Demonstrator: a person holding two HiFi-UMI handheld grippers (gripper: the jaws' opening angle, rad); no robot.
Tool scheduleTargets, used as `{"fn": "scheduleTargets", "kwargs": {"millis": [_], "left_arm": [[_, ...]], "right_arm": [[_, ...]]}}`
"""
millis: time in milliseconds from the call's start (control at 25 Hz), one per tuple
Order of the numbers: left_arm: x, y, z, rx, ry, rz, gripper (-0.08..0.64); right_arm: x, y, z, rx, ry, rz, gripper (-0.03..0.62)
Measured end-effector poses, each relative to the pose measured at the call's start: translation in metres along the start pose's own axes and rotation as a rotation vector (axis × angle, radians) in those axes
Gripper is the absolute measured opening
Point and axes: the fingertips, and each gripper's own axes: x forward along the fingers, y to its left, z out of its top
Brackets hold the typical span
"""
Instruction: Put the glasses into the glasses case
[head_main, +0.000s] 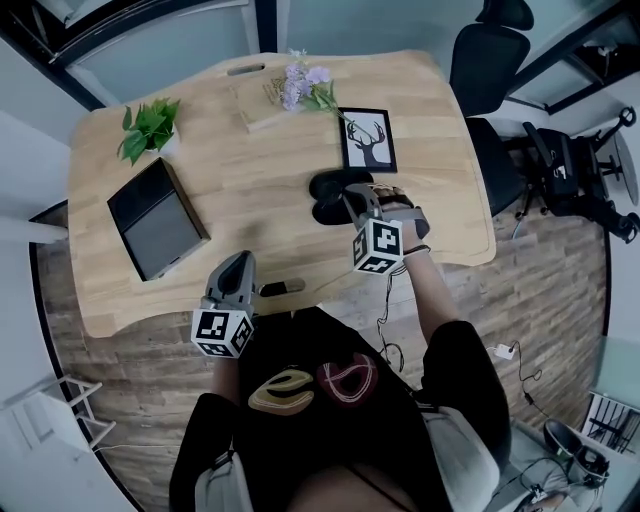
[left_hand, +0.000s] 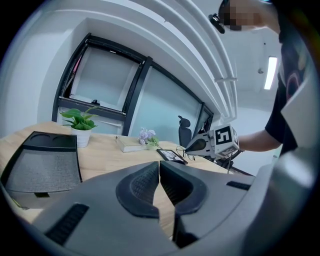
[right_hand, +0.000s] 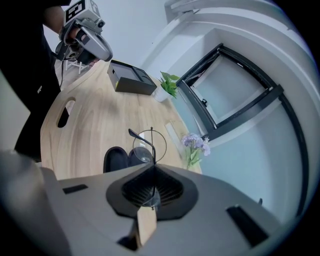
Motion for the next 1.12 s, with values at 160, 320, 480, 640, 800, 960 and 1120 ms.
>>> {"fn": "scheduleTargets", "kwargs": {"millis": [160,320,480,640,800,960,1120], "left_arm": [[-0.001,0.003,0.005,0.007,-0.004,0.013,0.018],[-0.002,0.007,0.005,0.007,-0.005,0.027,0.018],[-0.006,0.016,0.003,0.004,0.002,0.049,0.018],[-0.010,0.022,0.002,0.000,0.001,0.068,0.018],[-0.010,0.022,0.004,0.000,-0.001,0.074,0.018],[-0.008,0.026,0.005,-0.003,-0.002,0.076,0.018],[-0.006,0.027,0.006,0.000,-0.002,0.073,0.018]], "right_arm": [[0.008,0.001,-0.002,-0.007,0.004,0.015,0.014],[0.018,0.003,-0.004,-0.029,0.012,0.031,0.014],[0.027,0.004,-0.004,-0.043,0.018,0.045,0.014],[0.034,0.009,-0.006,-0.067,0.024,0.064,0.014],[0.039,0.009,-0.010,-0.077,0.032,0.076,0.014],[0.047,0.010,-0.011,-0.087,0.041,0.090,0.014],[0.056,0.012,-0.011,-0.101,0.046,0.103,0.014]]}}
